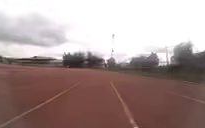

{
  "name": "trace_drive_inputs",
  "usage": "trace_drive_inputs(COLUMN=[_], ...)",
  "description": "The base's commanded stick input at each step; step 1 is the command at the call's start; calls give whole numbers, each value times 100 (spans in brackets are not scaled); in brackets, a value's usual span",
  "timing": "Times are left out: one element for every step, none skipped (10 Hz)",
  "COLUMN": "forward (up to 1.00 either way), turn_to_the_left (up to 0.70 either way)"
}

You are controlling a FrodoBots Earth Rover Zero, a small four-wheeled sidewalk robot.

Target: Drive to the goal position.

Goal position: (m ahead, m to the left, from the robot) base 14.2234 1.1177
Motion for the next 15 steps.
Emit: trace_drive_inputs(forward=[70, 70, 70, 70, 70, 70, 70, 70, 70, 70, 70, 70, 70, 70, 70], turn_to_the_left=[0, 0, 0, -9, -20, -32, -35, -35, -35, -35, -35, -35, -26, -17, -8])
